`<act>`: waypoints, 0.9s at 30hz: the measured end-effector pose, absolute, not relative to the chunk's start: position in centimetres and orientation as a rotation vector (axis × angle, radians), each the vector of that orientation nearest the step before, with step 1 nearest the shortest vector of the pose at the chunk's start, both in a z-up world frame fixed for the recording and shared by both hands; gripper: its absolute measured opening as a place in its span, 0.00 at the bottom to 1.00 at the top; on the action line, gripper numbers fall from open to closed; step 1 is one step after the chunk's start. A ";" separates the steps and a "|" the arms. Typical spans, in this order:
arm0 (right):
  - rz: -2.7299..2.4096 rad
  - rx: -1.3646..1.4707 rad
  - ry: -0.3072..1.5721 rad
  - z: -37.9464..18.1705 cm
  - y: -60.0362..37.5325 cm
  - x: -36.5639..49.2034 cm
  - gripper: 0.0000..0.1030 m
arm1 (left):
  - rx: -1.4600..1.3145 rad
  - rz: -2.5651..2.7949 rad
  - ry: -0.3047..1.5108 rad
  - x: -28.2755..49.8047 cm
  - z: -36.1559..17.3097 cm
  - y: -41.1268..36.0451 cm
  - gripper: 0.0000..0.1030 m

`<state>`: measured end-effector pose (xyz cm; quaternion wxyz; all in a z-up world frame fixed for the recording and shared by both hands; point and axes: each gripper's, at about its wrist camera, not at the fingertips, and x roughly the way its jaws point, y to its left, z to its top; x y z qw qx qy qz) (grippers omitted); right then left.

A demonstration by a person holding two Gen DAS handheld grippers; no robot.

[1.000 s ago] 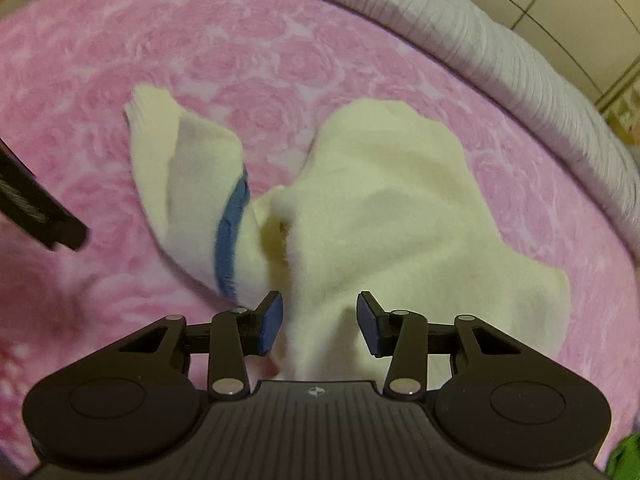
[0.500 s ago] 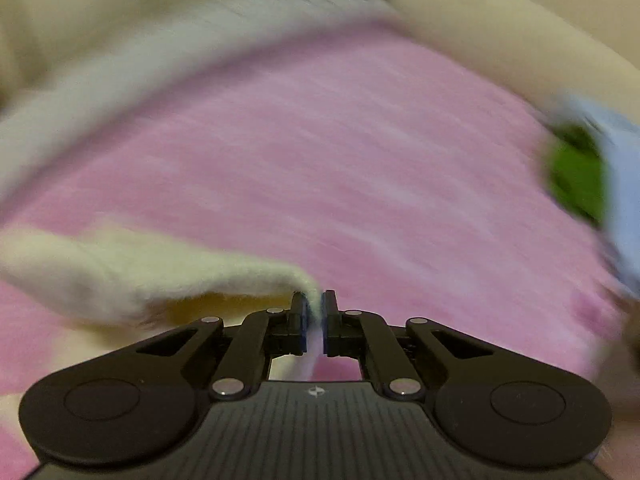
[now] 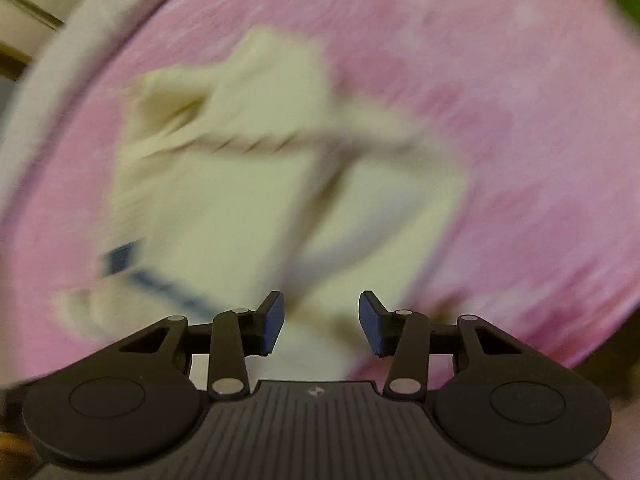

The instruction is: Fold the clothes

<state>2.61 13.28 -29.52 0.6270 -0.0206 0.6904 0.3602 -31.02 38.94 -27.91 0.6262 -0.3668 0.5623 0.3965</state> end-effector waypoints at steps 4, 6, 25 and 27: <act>0.867 0.147 1.770 -33.5 13.1 0.5 0.45 | -0.849 0.915 1.306 -30.6 -28.1 37.9 0.76; 0.902 0.145 1.749 -34.5 13.3 -0.4 0.46 | -0.845 0.915 1.310 -30.5 -28.2 37.5 0.76; 0.336 1.168 1.013 -24.3 -3.6 17.8 0.34 | -0.826 0.961 1.253 -29.9 -27.6 38.7 0.77; 0.180 1.123 0.981 -24.3 -6.3 19.6 0.42 | -0.852 0.968 1.228 -29.9 -27.8 39.0 0.77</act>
